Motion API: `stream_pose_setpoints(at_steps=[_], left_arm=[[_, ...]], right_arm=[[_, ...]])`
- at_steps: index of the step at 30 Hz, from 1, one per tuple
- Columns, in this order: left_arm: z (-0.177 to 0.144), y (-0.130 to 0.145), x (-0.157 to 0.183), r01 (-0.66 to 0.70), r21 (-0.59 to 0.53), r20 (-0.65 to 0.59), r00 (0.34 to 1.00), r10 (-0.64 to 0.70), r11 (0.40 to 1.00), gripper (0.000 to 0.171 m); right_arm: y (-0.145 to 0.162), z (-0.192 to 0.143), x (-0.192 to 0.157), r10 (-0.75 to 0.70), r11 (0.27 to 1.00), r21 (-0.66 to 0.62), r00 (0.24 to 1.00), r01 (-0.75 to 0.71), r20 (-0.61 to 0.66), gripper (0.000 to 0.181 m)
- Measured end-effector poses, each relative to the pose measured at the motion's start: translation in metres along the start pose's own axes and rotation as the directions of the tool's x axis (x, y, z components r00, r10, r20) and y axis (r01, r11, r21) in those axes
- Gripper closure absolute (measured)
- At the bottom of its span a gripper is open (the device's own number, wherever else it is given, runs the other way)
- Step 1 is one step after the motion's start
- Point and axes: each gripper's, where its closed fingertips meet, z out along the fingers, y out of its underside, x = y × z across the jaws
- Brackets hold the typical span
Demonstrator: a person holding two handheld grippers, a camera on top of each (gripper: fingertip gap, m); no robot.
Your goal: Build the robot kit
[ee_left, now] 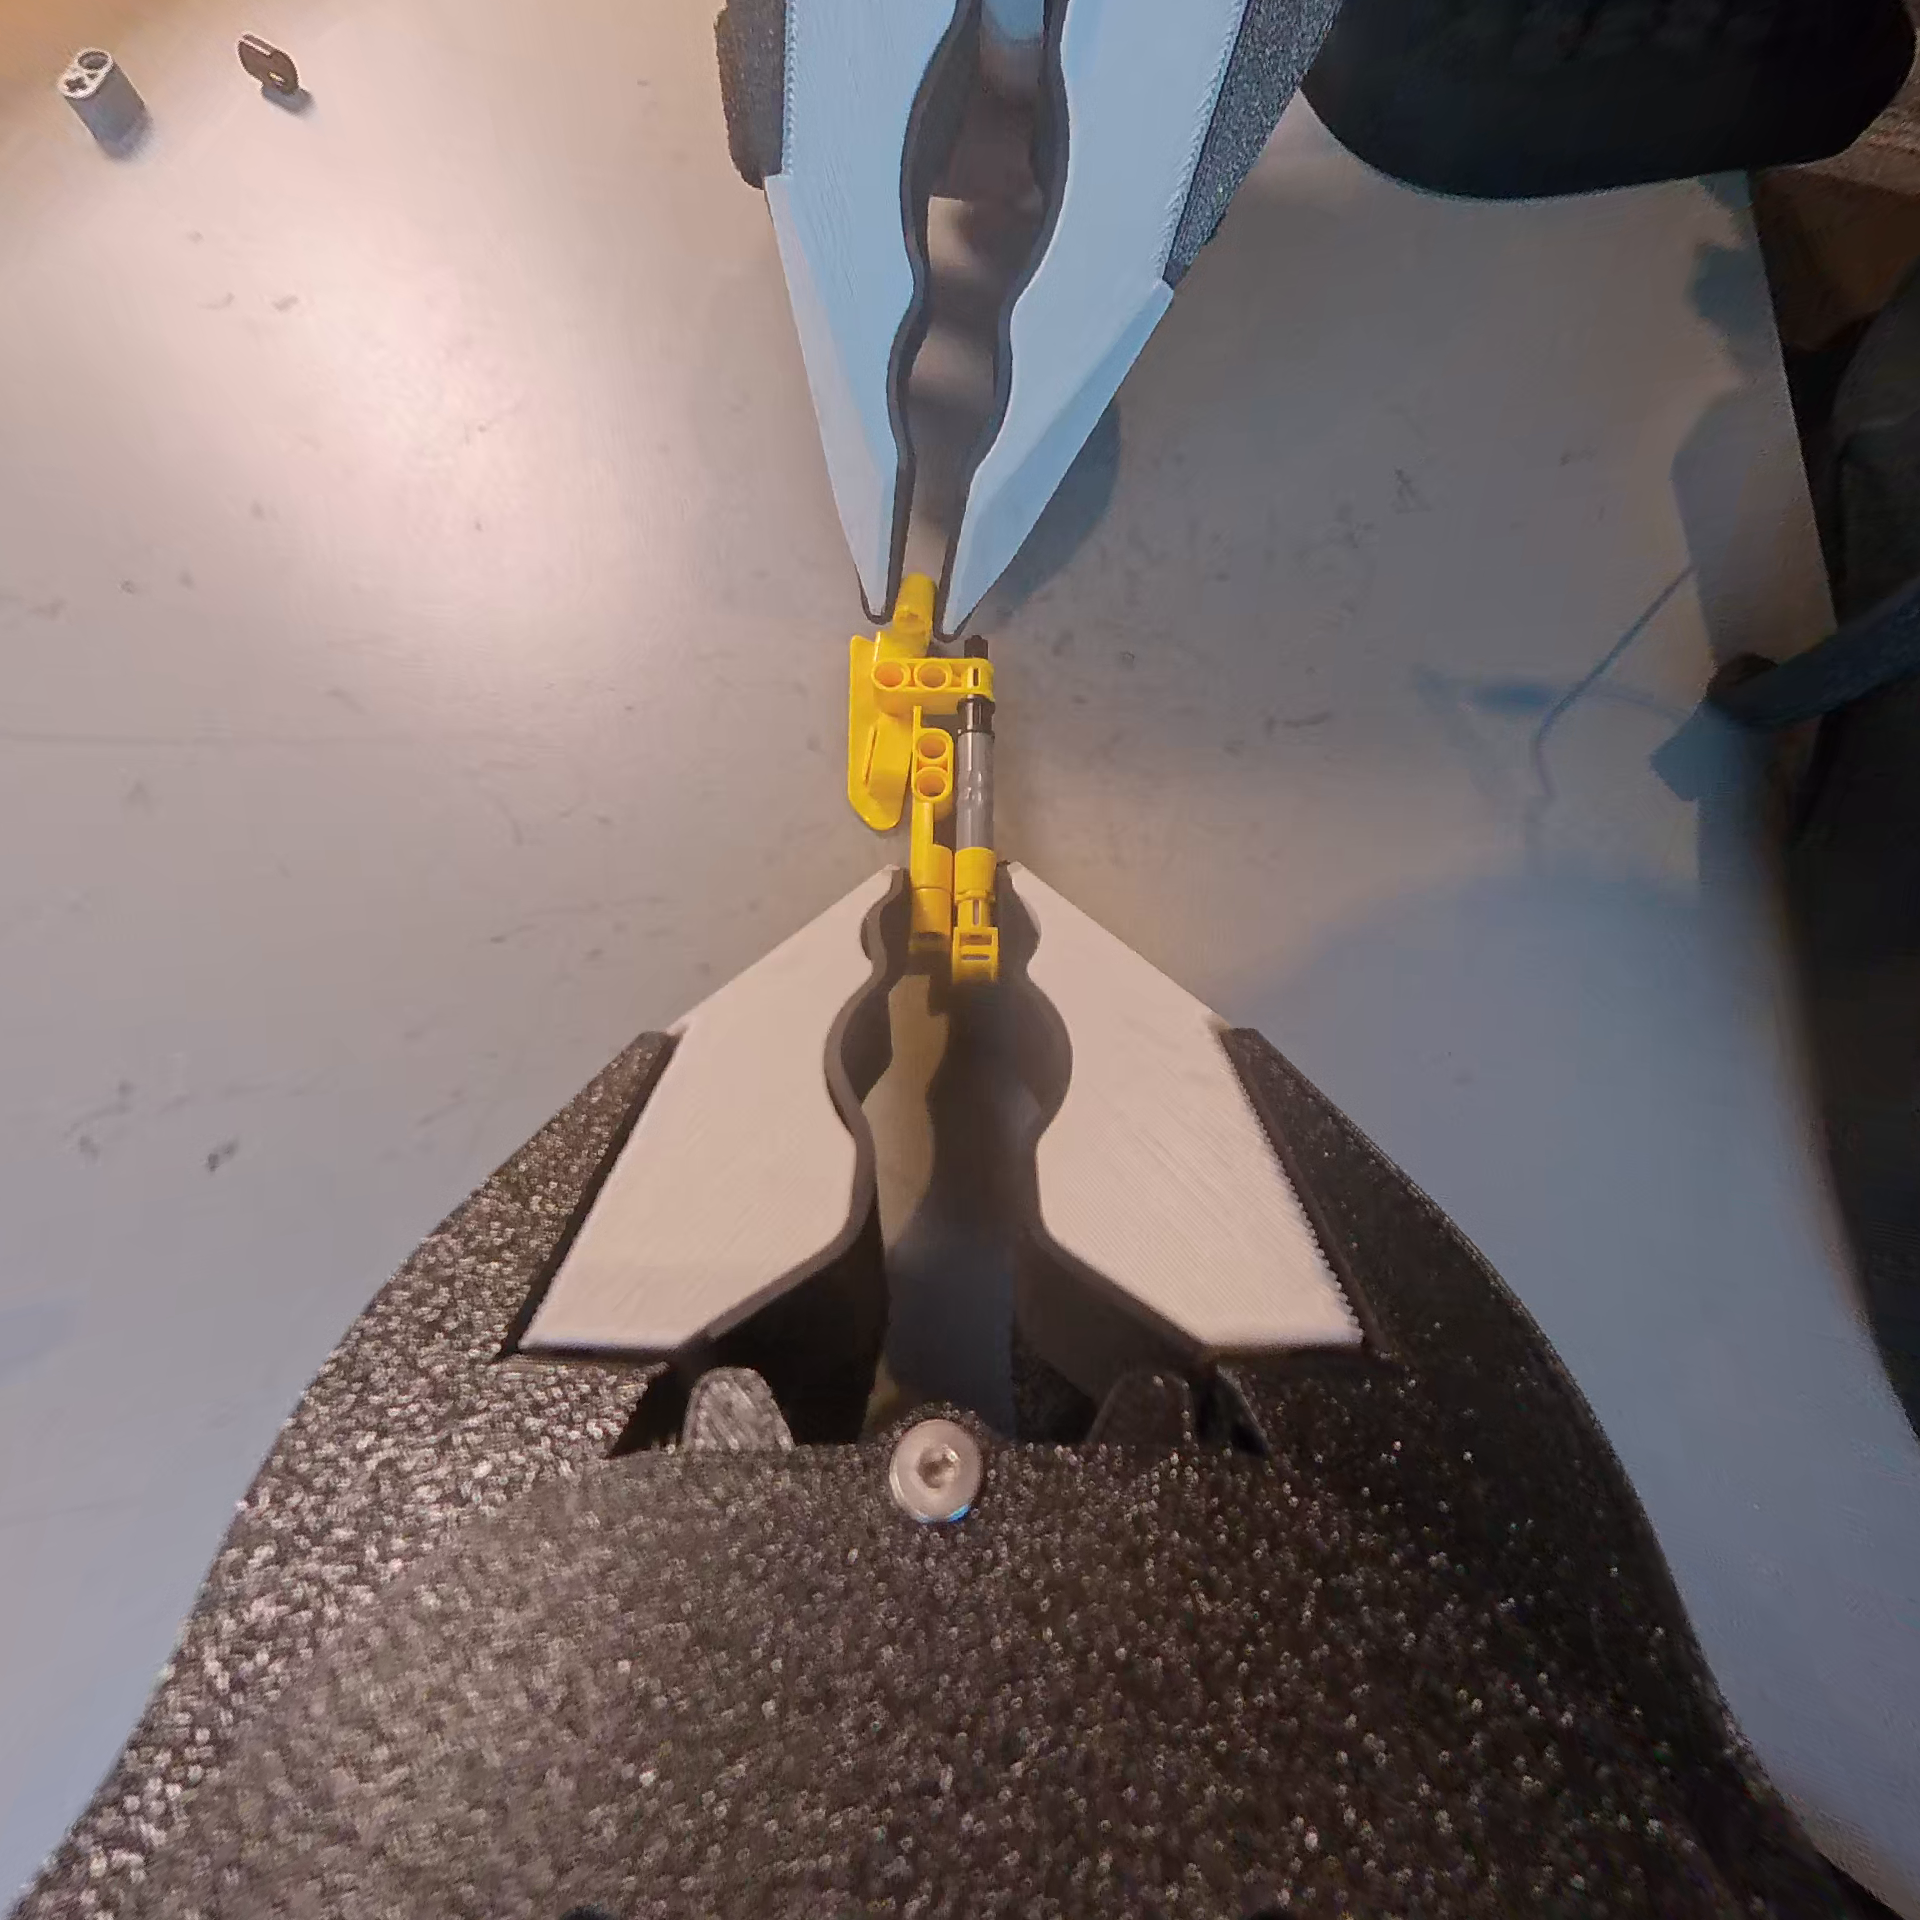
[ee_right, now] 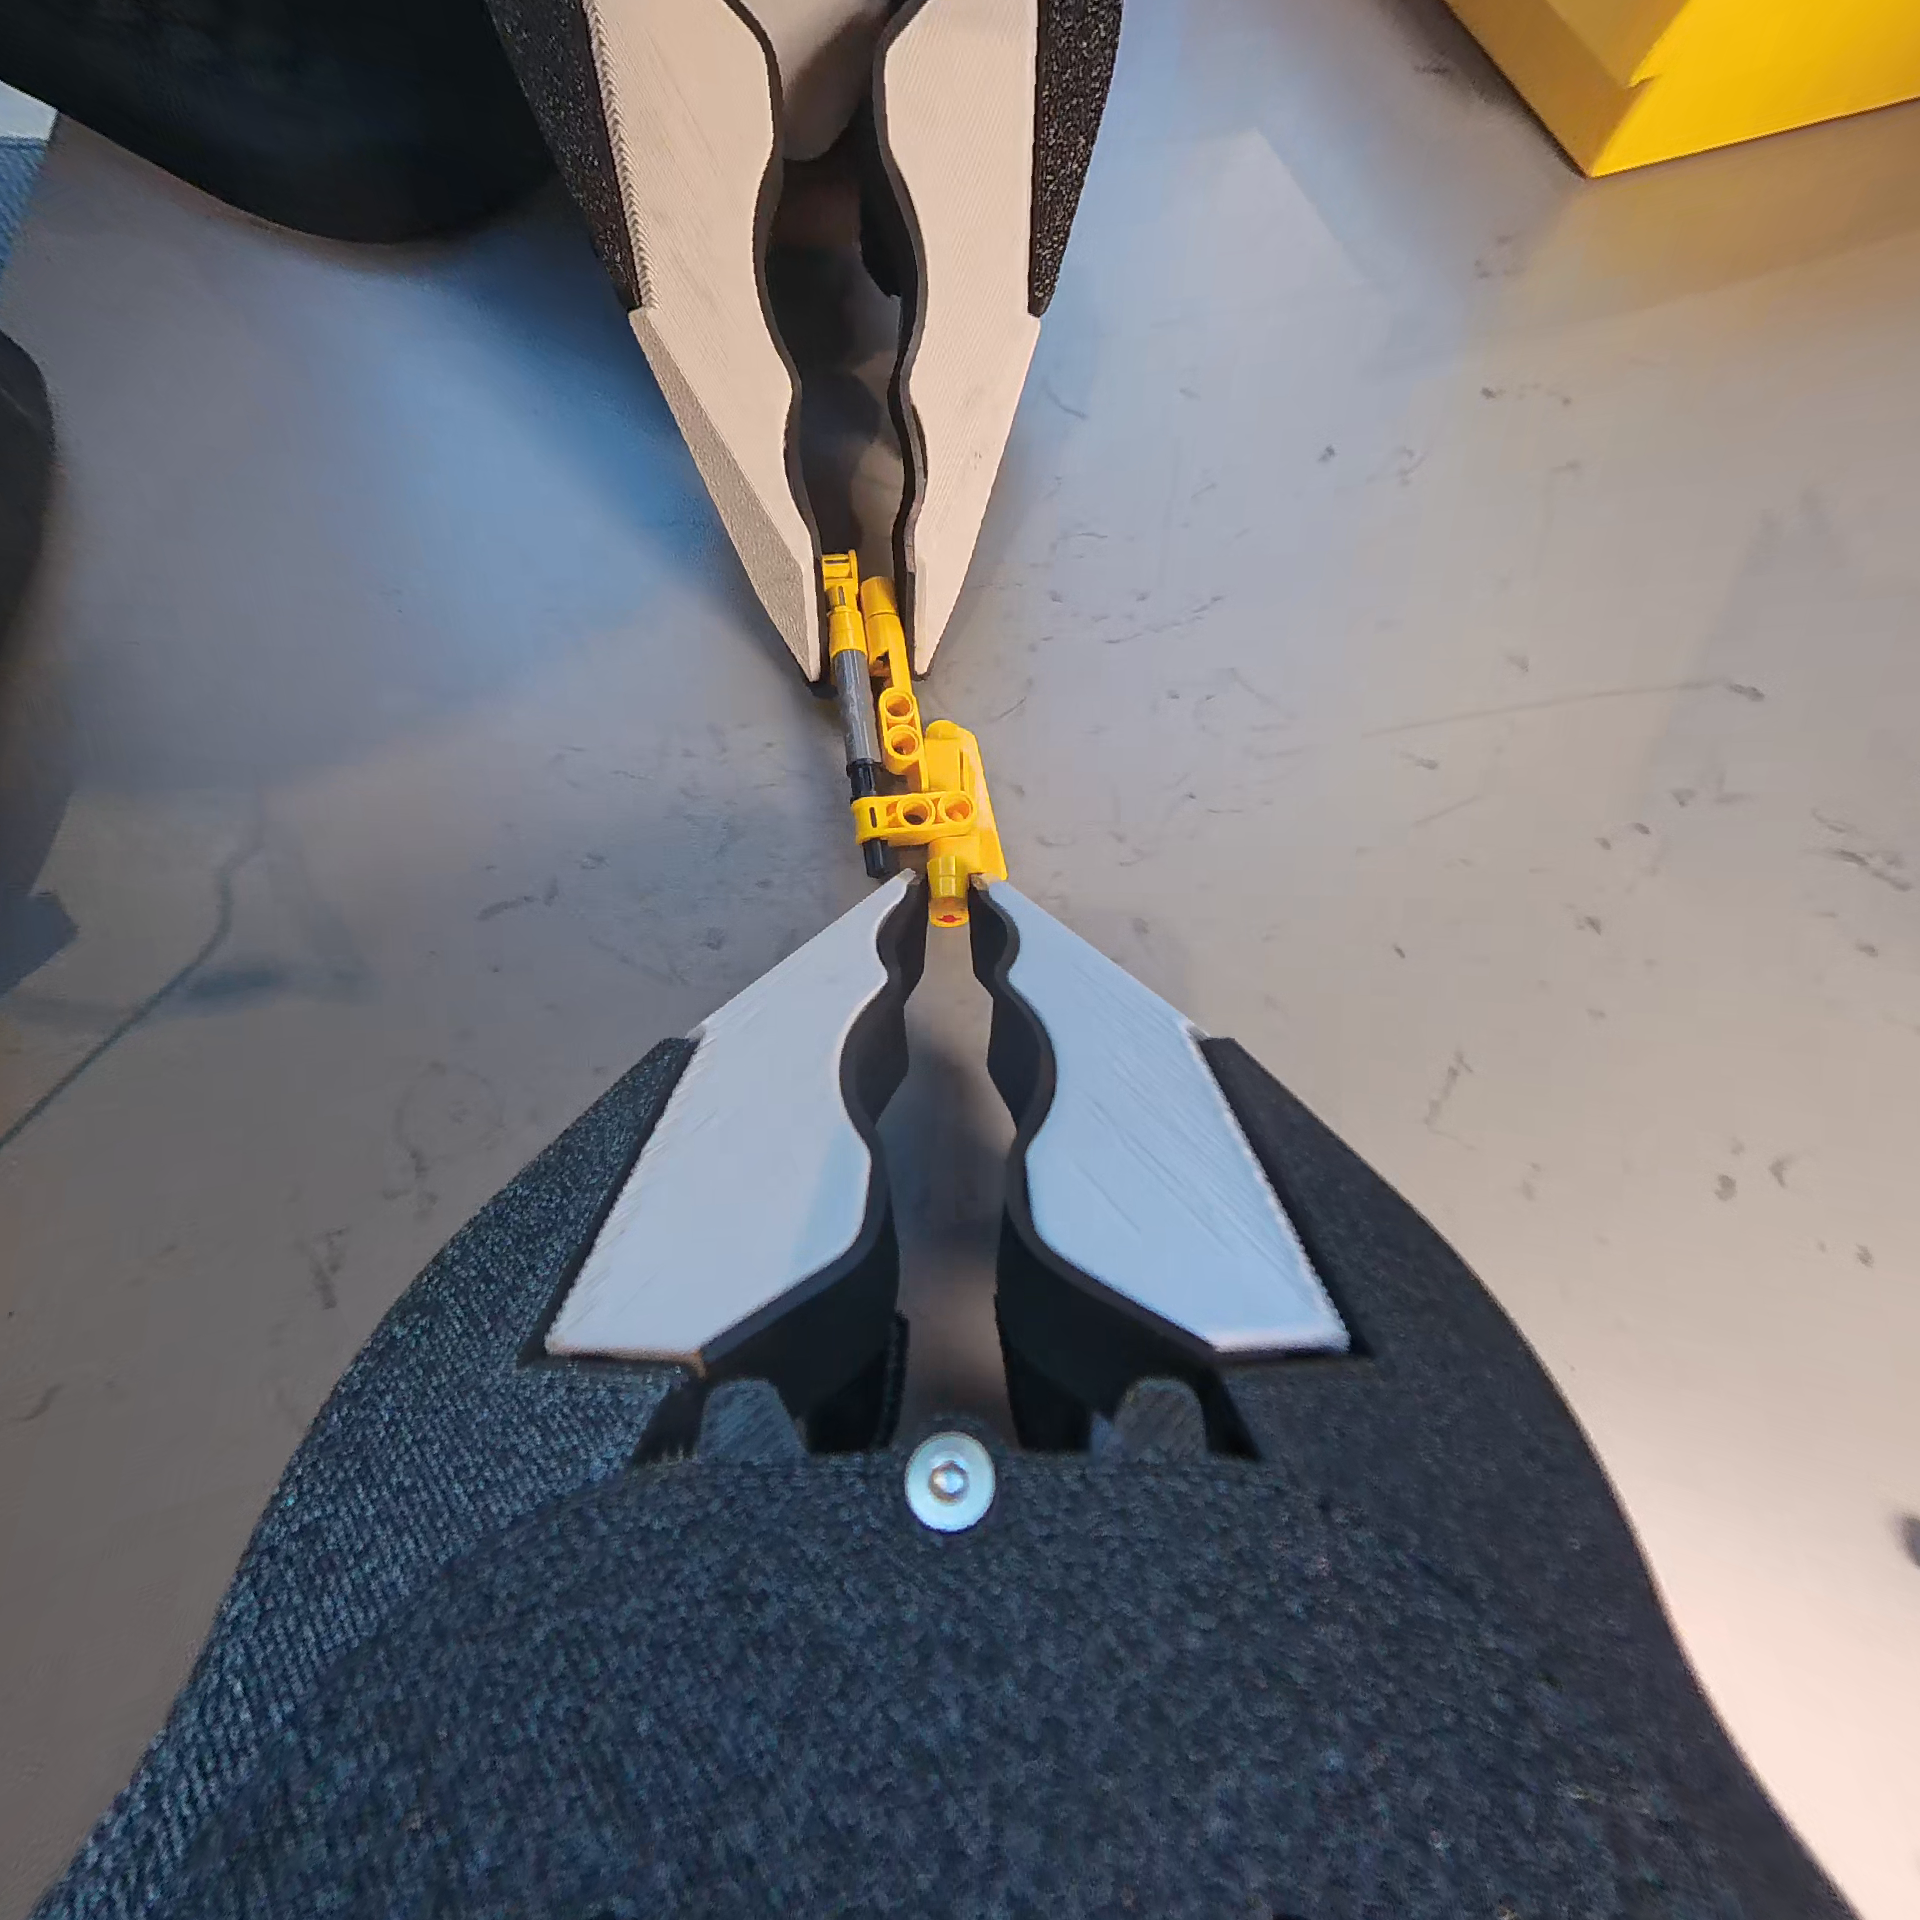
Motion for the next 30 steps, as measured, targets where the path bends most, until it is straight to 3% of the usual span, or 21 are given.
stream_pose_setpoints(at_steps=[30], left_arm=[[0.0004,-0.0002,0.0018,-0.016,-0.001,0.0,1.0,0.016,1.0,0.156]], right_arm=[[0.002,0.0011,0.0001,-0.025,1.0,-0.007,1.0,0.025,-0.017,0.174]])
